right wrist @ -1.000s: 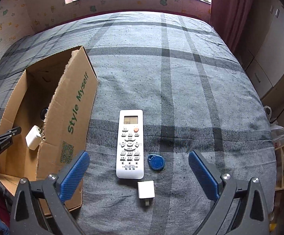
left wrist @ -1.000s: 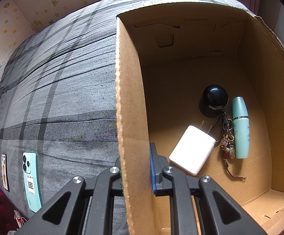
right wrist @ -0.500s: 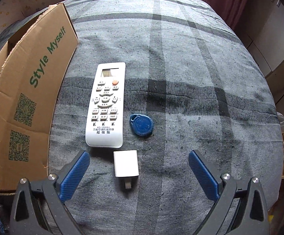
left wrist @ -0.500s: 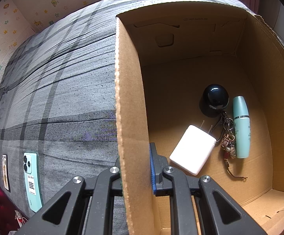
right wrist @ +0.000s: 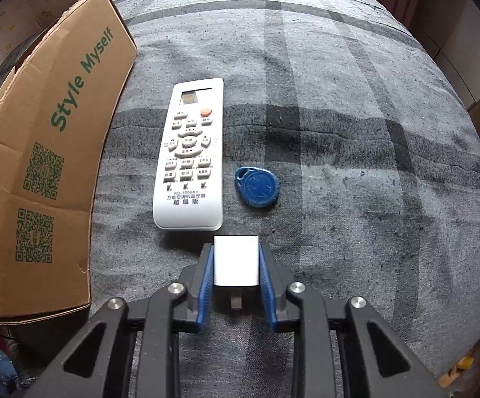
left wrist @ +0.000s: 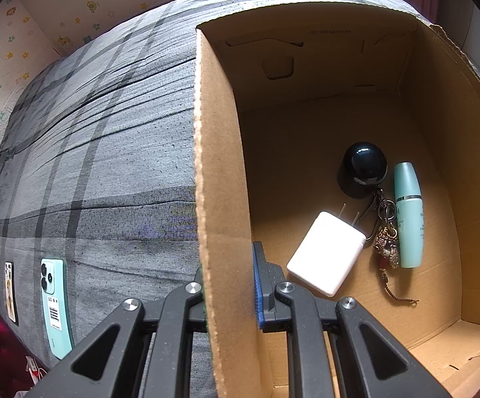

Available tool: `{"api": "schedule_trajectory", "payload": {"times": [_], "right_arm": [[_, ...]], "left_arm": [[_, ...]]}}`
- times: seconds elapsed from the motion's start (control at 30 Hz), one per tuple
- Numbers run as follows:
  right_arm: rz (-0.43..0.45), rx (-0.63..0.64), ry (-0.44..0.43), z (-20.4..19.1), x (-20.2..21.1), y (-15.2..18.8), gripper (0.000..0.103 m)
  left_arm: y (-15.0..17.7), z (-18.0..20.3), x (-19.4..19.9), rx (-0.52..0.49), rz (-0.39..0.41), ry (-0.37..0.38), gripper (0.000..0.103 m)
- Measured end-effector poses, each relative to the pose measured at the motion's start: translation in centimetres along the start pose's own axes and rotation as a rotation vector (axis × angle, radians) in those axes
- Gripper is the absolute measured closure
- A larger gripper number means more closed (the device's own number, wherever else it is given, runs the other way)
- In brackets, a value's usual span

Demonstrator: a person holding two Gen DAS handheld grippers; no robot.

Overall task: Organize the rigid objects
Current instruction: 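Lift the small white charger with the right gripper and carry it into the box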

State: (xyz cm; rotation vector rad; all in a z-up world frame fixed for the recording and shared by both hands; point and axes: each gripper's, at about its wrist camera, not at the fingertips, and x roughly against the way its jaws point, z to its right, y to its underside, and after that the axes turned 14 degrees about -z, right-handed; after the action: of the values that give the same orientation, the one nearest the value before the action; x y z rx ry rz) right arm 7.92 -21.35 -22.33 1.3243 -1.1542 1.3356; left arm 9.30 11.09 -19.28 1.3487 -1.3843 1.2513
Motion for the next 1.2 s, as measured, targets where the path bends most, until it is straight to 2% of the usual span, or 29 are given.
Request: {"api": "schedule_trajectory", "payload": {"times": [0.6,1.2], "right_arm": [[0.08,-0.005,0.023,-0.4,4.6,-0.6,0.076],[0.173,0.084,0.037,-4.8,9.8,-2.3,0.076]], "left_arm": [[0.0,0.0,0.0,0.002,0.0,0.003,0.088],[0.0,0.0,0.0,0.003,0.0,0.005,0.088]]}}
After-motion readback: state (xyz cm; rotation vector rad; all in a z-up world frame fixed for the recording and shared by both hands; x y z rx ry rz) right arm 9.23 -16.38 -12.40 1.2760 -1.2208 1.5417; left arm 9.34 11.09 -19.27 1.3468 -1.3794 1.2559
